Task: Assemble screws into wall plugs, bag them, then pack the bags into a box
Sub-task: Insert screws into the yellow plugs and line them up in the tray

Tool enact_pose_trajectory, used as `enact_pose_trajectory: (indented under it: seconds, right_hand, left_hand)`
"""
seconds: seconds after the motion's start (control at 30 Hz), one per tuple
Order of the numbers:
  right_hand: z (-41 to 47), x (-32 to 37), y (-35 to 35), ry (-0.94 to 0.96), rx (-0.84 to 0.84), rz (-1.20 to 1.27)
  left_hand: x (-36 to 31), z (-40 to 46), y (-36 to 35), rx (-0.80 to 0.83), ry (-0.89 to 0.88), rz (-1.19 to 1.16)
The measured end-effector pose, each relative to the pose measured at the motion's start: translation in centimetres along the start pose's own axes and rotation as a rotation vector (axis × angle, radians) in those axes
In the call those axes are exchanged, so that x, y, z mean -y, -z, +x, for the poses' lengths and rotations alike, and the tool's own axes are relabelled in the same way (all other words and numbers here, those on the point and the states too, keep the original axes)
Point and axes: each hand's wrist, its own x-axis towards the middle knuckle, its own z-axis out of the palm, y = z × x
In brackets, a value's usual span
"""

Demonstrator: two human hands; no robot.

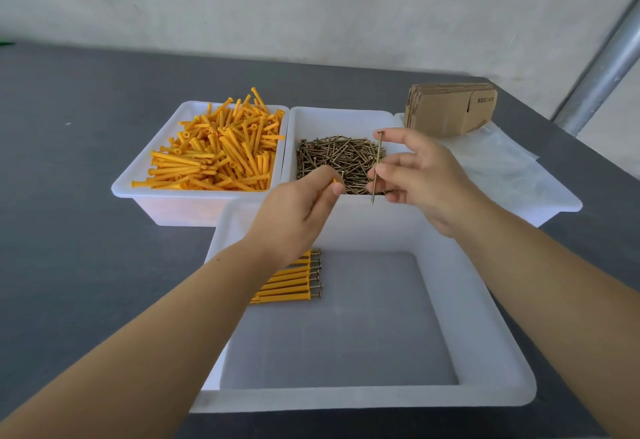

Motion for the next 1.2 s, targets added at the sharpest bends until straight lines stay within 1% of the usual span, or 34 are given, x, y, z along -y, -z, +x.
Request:
enact_pose_trajectory:
  seconds: [0.1,0.23,0.33,0.4,0.57,0.7,0.77,0.87,1.0,1.13,1.2]
  right_hand:
    - [-1.7,-0.6,-1.0,0.021,-0.059,0.152]
    - [-2.3,-1.7,-2.2,-0.001,-0.185,0.328]
    - [-2.1,-2.2,-2.3,0.025,-0.260,0.335]
    - [-2.1,-2.4,-2.3,0.039,-0.265,0.309]
    - [-2.2,-2.8,-2.7,0.116,-0.223,0.178]
    - [-2.5,-3.0,-3.1,0.184,-0.208,0.078]
    - [-2.6,-3.2,-3.2,0.227,-0.180,0.001]
    - [-2.7,-3.3,-3.4,0.301,-0.131,-0.101]
    - [-2.7,-3.7,-3.5,0.330,-0.069,-0.237]
    - [-2.6,-4.0,-3.2,0.406,-0.086,-0.484]
    - [-2.6,-4.2,-3.1,0.374,-0.050,-0.574]
  left_hand:
    - [0.3,0.0,-0.4,0.080,0.051,-0.018]
    - [0.4,-0.3,-0.8,0.206,0.148,-0.118]
    - [0.5,-0.5,-1.0,0.246,0.197,-0.191]
    - [0.3,-0.5,-1.1,0.255,0.214,-0.277]
    - [0.0,-0.4,-1.4,0.292,0.250,-0.393]
    - [0.1,-0.3,-1.5,0.267,0.272,-0.371]
    - [0.2,-0.2,-1.3,0.239,0.298,-0.349]
    - [0.3,0.0,-0.9,0.197,0.366,-0.395]
    - [0.1,-0.2,-0.2,0.175,0.281,-0.265]
    - [0.7,-0.3,0.2,0.098,0.300,-0.336]
    - [0.9,-0.3,0.2,0.016,0.292,-0.325]
